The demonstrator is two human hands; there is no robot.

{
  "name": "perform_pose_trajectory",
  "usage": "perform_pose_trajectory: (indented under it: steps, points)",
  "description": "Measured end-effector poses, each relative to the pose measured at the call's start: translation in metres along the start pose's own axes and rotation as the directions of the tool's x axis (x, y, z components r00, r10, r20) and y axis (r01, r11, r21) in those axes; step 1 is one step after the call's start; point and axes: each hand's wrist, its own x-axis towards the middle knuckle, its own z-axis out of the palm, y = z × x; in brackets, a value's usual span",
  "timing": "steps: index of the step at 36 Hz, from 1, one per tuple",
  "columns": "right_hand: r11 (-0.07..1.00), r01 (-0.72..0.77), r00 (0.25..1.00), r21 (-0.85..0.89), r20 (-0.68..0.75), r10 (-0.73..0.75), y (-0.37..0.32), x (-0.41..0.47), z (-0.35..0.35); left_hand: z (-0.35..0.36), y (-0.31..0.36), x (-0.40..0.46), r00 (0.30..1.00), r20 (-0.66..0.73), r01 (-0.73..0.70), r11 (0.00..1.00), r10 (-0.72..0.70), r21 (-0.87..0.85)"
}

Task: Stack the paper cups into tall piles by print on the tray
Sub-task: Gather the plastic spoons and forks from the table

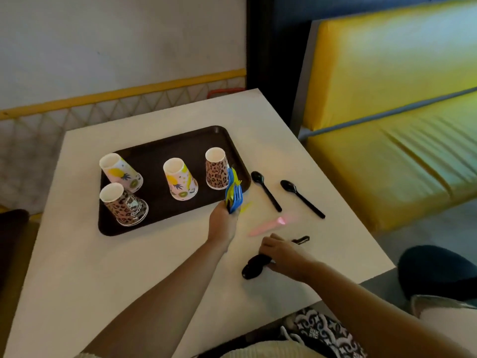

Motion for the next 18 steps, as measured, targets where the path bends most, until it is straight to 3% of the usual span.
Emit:
perform_pose_trajectory:
  steps: [3,6,11,13,18]
  points:
    - [1.0,-0.022,1.0,-0.001,-0.007,0.022,0.003,0.003,-0.002,0.003,0.002,-0.002,0.998,-0.049,0.034,0.999,-0.035,-0.025]
    - [0.972,-0.12,0.985,0.201,-0.096,0.141,0.004,0.002,-0.008,0.005,0.004,-0.005,0.995,-0.084,0.046,0.999,-0.048,-0.023]
    - [0.82,-0.279,0.834,0.499,-0.298,0.465,0.009,0.013,-0.019,0.005,0.002,-0.009,0.991,-0.125,0.054,0.998,-0.056,-0.02]
    - [0.793,-0.305,0.81,0.528,-0.295,0.507,0.013,0.02,-0.022,0.004,0.002,-0.011,0.991,-0.124,0.055,0.998,-0.057,-0.019]
    - [0.806,-0.373,0.83,0.46,-0.223,0.512,0.015,0.03,-0.024,-0.002,0.004,-0.013,0.994,-0.097,0.042,0.999,-0.045,-0.026]
